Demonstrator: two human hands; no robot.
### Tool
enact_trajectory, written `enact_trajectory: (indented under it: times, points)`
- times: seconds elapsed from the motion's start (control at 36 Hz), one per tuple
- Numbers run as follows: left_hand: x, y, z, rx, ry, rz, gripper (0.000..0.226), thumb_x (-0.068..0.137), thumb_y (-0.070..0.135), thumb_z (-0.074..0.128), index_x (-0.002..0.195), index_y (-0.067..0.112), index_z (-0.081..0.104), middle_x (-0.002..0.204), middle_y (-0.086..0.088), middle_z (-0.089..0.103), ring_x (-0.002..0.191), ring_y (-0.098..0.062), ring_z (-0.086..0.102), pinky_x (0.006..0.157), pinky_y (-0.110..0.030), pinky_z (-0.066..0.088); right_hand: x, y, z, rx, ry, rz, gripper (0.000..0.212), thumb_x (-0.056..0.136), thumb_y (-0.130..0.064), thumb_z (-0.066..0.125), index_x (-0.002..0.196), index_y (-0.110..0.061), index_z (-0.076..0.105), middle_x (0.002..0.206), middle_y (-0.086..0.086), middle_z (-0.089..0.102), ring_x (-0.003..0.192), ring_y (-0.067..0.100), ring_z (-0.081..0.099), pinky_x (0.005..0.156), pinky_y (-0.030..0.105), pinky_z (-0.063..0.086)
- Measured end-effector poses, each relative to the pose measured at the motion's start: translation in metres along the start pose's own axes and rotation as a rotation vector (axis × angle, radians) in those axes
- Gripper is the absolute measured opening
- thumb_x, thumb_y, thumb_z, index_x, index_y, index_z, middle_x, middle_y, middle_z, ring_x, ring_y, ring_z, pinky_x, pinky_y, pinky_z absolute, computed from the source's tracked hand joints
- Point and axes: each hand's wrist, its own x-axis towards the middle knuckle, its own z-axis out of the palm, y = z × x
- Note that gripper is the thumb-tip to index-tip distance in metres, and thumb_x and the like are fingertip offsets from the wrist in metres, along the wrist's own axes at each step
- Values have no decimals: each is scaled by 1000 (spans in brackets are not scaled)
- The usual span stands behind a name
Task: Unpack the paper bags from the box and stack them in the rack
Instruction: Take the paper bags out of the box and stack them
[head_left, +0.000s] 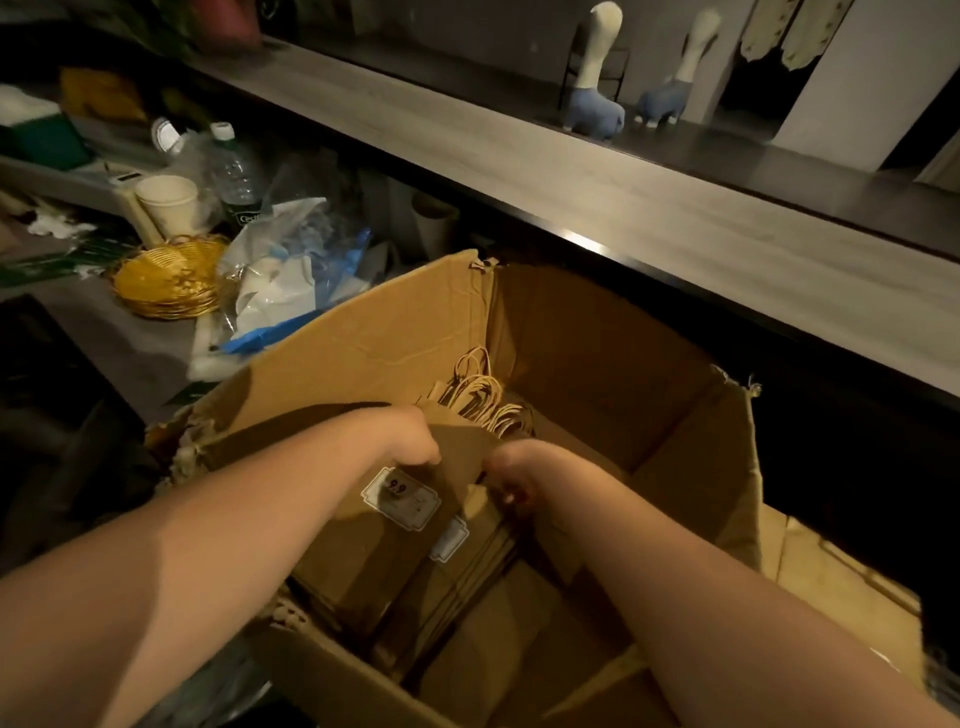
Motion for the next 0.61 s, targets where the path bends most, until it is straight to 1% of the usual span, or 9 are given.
enact_trajectory:
  times: [0.03, 0.08, 0.17, 0.19, 0.25, 0.31, 0.36, 0.44, 0.61]
  points:
    - [2, 1, -1, 11, -7, -19, 57, 93, 31, 59, 139, 1, 43, 134, -16, 52, 117, -32, 54, 99, -39, 48, 2, 7, -2, 4, -7, 24, 36, 102, -30, 39, 126, -8, 53, 120, 14, 59, 102, 24, 60, 97, 35, 48]
    - [4, 2, -3, 59, -14, -63, 56, 97, 29, 55, 140, -1, 38, 138, -19, 48, 119, -32, 54, 98, -38, 49, 2, 17, -4, -1, 1, 36, 37, 101, -30, 44, 128, -7, 53, 129, 13, 57, 119, 27, 57, 100, 36, 46]
    - [6, 2, -3, 155, -82, -100, 44, 100, 23, 48, 137, -2, 45, 139, -17, 50, 117, -28, 55, 100, -33, 44, 6, 23, -6, 0, 26, 17, 40, 98, -30, 49, 131, -8, 50, 125, 13, 58, 107, 26, 59, 87, 35, 50]
    - [5, 1, -2, 165, -104, -110, 43, 100, 22, 49, 136, -1, 47, 141, -16, 50, 121, -27, 54, 100, -32, 44, 8, 24, -5, 7, 29, 23, 41, 98, -31, 49, 133, -8, 49, 124, 13, 59, 104, 25, 59, 84, 34, 50]
    - [3, 1, 1, 215, -137, -123, 48, 102, 23, 45, 143, -2, 39, 149, -18, 40, 133, -30, 45, 104, -34, 40, 12, 25, -7, 33, 28, 45, 41, 99, -31, 48, 133, -8, 49, 124, 13, 60, 110, 25, 61, 87, 34, 51]
    - [2, 2, 3, 254, -143, -128, 51, 104, 24, 40, 148, 0, 28, 155, -18, 29, 138, -31, 37, 108, -35, 37, 12, 27, -9, 59, 23, 48, 39, 99, -29, 47, 131, -7, 50, 129, 13, 58, 118, 27, 58, 95, 35, 49]
    - [1, 3, 5, 263, -153, -136, 55, 104, 27, 41, 149, -1, 25, 155, -19, 28, 137, -32, 37, 109, -36, 37, 10, 28, -10, 60, 25, 25, 35, 100, -27, 46, 129, -7, 51, 131, 13, 56, 121, 29, 57, 100, 37, 49]
    - [3, 0, 6, 254, -156, -141, 58, 103, 30, 42, 148, -2, 25, 154, -19, 29, 137, -32, 38, 109, -36, 37, 5, 29, -12, 42, 30, 1, 34, 100, -25, 46, 129, -7, 51, 128, 13, 55, 117, 29, 57, 98, 38, 49]
    - [7, -5, 11, 191, -221, -151, 66, 101, 35, 47, 150, 0, 21, 157, -18, 24, 141, -33, 32, 114, -40, 32, 6, 30, -13, 32, 29, -2, 34, 100, -26, 46, 129, -8, 51, 131, 13, 54, 119, 28, 55, 98, 36, 48]
